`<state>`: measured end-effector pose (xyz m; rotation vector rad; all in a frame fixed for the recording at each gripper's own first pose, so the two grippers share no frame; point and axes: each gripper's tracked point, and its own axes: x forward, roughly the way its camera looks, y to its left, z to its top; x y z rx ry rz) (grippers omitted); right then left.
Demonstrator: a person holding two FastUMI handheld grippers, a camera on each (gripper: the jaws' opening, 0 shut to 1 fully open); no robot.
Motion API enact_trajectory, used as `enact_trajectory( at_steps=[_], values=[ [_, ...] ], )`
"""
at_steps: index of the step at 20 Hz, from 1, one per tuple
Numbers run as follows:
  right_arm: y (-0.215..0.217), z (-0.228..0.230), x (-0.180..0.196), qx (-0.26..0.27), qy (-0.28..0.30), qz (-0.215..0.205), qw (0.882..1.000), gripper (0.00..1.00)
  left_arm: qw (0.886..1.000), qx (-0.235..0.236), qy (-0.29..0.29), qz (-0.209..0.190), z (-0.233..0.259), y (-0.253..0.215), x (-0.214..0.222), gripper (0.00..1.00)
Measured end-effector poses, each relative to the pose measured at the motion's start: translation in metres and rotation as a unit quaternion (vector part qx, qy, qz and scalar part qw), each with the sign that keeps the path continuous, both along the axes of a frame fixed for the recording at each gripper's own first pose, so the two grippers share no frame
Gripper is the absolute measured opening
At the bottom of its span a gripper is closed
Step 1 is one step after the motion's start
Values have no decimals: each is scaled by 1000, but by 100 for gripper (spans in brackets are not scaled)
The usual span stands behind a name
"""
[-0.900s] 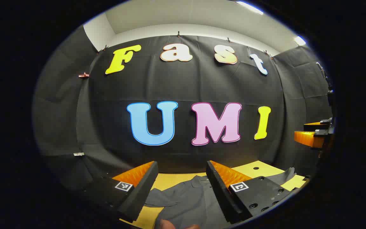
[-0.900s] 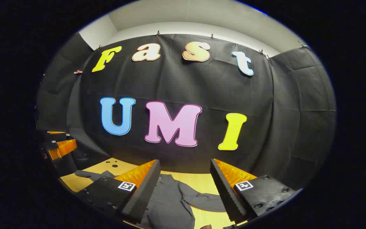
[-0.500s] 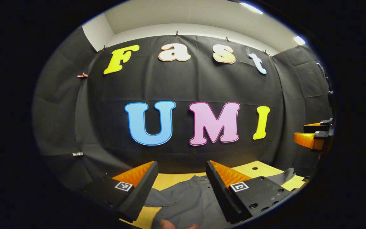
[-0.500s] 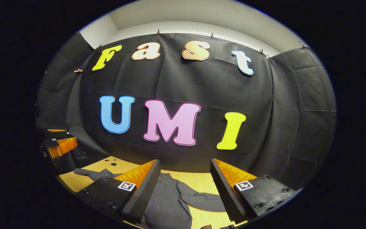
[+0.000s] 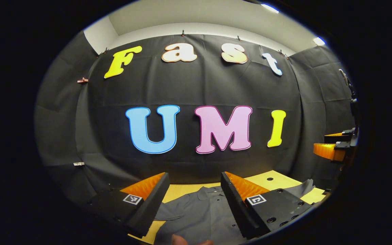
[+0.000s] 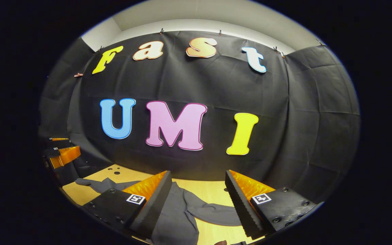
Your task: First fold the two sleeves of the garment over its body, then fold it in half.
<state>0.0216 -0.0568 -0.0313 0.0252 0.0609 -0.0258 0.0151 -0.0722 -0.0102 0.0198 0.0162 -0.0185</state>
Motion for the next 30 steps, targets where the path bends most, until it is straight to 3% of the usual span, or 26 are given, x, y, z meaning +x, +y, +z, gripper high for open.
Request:
enact_trajectory(
  at_steps=[9,13,18,21,30],
  values=[
    [-108,-73,39,-11,66,-38,997,98,1000,-14,27,6,-17,-51,46,95],
    [-162,-118,53,15,96,-68,993,98,999,-10,31,-7,-19,-86,61,95],
    [-239,-199,65,42,152,-116,981,98,998,38,36,-18,-17,-126,75,95],
    [-269,-249,69,44,192,-125,972,98,998,35,48,-14,-22,-144,78,96],
    [-304,-390,76,86,301,-132,940,98,995,72,74,-3,-26,-170,81,96]
  ],
)
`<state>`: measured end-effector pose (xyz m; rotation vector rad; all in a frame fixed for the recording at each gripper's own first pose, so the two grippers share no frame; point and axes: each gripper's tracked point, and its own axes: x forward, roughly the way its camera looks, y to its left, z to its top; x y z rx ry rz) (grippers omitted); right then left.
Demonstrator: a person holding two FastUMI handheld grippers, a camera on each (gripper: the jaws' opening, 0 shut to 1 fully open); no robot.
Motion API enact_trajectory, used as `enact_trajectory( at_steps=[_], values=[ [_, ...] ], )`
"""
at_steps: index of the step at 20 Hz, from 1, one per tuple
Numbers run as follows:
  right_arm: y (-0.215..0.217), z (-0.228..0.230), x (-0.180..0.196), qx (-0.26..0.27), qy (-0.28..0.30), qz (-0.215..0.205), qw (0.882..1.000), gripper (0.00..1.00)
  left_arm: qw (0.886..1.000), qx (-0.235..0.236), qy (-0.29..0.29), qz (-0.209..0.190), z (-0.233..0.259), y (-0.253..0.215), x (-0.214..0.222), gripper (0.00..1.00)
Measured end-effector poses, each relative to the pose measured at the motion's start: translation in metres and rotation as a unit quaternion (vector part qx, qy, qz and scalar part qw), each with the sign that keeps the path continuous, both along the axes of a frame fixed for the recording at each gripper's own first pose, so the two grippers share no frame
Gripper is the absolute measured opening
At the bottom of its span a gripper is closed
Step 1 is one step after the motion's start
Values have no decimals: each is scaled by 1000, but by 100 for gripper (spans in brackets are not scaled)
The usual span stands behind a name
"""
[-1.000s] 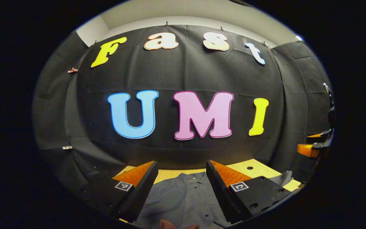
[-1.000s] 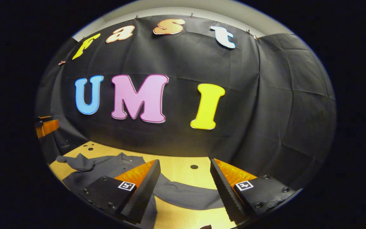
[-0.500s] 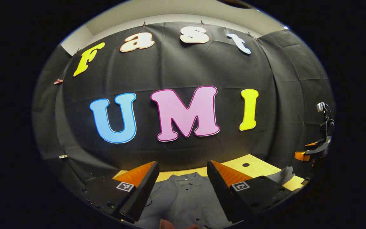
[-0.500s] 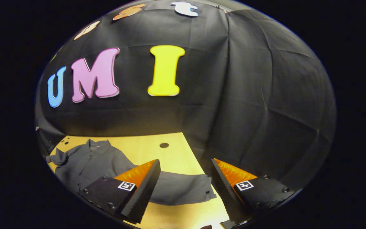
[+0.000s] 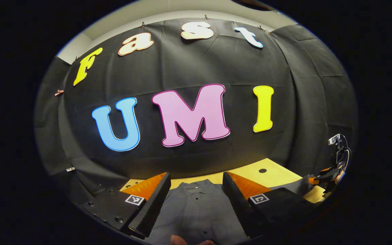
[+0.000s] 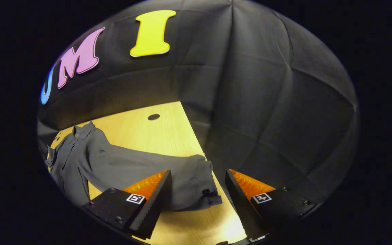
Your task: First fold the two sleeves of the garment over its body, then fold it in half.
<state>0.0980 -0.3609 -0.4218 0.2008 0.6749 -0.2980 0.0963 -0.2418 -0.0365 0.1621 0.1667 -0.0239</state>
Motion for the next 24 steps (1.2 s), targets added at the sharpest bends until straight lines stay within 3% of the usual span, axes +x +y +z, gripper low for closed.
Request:
enact_trajectory(
  at_steps=[6,11,13,18,24],
  values=[
    [0,-52,-5,17,50,10,999,97,1000,17,13,15,-4,1,0,96],
    [9,-60,-5,13,52,14,998,98,999,24,16,24,-3,9,-6,96],
    [10,-59,-4,13,48,15,999,80,999,20,18,30,-7,15,-8,96],
    [22,-55,-2,29,60,22,998,8,999,0,15,45,-7,41,-16,96],
    [38,24,-12,-7,-11,10,1000,8,999,-15,8,35,-12,83,-31,96]
  ],
)
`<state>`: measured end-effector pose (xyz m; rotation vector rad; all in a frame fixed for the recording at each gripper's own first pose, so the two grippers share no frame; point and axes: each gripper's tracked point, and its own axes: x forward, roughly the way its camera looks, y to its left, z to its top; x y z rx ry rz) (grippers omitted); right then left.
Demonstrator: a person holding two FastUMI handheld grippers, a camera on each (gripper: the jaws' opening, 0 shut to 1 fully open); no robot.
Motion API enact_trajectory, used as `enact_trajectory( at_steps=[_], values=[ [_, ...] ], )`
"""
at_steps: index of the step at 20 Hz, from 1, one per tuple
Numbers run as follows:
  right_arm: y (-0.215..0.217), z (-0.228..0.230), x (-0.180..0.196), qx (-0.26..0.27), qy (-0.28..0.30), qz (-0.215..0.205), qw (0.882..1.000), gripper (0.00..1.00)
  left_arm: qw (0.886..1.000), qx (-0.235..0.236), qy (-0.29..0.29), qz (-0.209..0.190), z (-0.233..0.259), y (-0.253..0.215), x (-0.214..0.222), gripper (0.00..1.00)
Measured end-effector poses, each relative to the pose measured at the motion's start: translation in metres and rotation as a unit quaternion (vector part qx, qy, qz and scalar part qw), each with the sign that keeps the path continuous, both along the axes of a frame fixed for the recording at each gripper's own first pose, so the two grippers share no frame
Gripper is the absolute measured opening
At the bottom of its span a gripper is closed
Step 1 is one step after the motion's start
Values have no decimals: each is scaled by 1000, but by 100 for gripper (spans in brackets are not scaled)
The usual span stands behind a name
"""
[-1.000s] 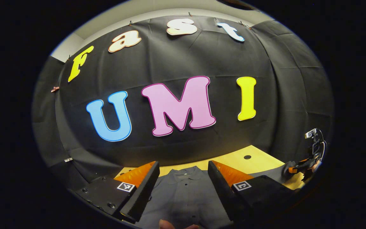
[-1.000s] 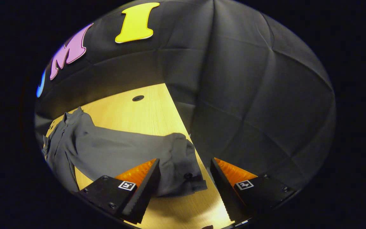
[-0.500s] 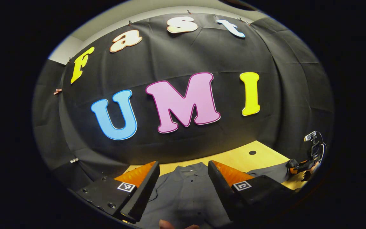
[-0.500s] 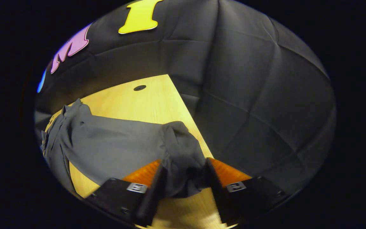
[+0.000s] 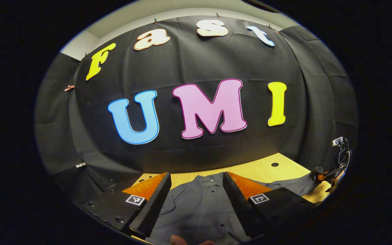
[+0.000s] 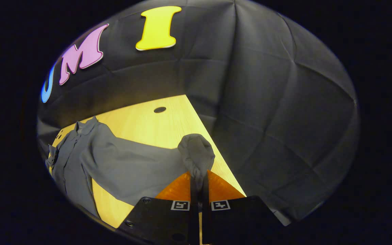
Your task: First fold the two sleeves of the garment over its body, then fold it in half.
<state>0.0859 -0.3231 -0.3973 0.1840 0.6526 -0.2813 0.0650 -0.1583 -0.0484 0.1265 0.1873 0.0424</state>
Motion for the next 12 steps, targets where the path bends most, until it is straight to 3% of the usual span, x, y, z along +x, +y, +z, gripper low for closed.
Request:
enact_trajectory(
  at_steps=[7,12],
  values=[
    [55,92,-22,-45,-50,-19,998,8,1000,-16,-17,0,3,93,-17,96],
    [117,148,-12,-58,-92,-8,994,8,999,-26,-24,15,-4,165,-23,96]
  ],
)
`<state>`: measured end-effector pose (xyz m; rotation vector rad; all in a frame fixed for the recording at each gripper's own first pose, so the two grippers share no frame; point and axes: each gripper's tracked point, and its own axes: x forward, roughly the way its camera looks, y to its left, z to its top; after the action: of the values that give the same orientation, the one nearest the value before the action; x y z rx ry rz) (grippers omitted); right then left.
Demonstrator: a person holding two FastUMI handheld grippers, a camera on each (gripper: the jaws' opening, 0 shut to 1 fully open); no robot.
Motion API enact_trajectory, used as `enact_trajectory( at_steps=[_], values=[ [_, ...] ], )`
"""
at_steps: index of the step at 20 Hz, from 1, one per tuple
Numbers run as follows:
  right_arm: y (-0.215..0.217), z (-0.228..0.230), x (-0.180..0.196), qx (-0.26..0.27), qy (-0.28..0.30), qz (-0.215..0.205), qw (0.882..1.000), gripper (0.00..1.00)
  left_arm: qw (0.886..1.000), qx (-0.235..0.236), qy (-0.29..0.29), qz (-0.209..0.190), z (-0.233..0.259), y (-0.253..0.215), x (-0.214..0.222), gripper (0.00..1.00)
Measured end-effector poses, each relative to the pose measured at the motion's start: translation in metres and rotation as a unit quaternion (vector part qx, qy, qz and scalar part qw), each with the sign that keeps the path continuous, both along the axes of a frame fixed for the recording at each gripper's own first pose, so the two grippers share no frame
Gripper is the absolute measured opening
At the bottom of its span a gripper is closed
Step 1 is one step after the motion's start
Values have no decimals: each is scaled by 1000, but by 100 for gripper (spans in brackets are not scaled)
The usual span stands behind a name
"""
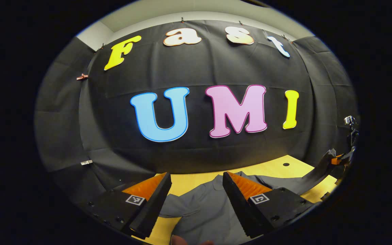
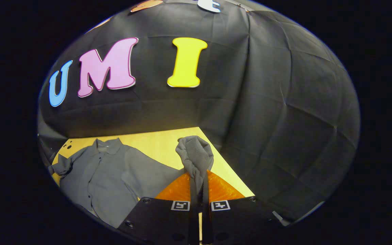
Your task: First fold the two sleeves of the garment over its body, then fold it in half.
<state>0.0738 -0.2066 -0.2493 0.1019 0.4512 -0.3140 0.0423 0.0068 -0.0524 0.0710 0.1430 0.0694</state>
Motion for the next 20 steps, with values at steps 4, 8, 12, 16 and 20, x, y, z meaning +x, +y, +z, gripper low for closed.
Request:
enact_trajectory(
  at_steps=[4,8,12,16,20],
  values=[
    [63,42,14,0,-37,30,999,8,1000,-7,-5,12,-10,51,-2,96],
    [138,69,36,2,-61,71,996,8,1000,-12,-7,27,-27,103,-2,98],
    [219,76,60,6,-66,117,991,8,998,-26,10,48,-55,154,-1,96],
    [292,64,82,13,-58,154,986,8,997,-18,25,69,-87,203,4,96],
    [347,28,99,18,-20,178,984,8,995,-29,53,80,-129,238,16,96]
  ],
)
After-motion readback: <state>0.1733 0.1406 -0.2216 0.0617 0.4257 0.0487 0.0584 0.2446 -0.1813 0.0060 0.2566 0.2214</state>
